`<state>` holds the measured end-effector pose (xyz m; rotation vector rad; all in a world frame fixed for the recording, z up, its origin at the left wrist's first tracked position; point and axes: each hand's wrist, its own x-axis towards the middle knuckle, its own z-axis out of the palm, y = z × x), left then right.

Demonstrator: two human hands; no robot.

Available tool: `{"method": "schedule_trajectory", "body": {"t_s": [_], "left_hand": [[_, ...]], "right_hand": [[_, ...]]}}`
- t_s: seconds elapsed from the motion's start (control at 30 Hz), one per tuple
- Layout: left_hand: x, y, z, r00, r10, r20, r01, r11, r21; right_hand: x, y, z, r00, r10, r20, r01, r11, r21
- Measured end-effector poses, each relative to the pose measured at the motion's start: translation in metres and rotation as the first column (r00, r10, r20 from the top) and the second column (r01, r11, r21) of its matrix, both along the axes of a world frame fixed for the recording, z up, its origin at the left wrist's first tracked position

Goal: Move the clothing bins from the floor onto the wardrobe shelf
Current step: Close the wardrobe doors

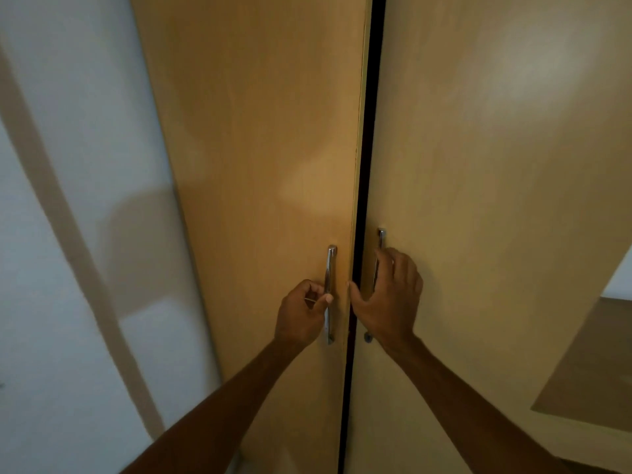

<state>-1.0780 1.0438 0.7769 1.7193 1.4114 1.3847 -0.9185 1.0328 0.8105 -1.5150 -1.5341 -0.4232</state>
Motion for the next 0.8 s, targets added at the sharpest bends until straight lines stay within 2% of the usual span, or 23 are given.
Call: {"method": "schedule_trajectory", "body": {"t_s": [0.13, 0.27, 0.8], "left_hand": [[0.016, 0.034, -0.002, 1.0, 0.026, -0.009, -0.026, 1.0, 0.012], [0.029, 0.058, -0.004, 0.997, 0.069, -0.016, -0.068, 0.997, 0.038], [0.045, 0.09, -0.009, 0.998, 0.06, 0.009, -0.06, 0.996, 0.062]], "right_hand": [[0.013, 0.028, 0.009, 0.986, -0.111, 0.123, 0.117, 0.992, -0.039], [0.024, 0.053, 0.012, 0.968, -0.146, 0.205, 0.164, 0.984, -0.075], [0.036, 0.094, 0.008, 0.967, -0.125, 0.22, 0.167, 0.968, -0.185]]}}
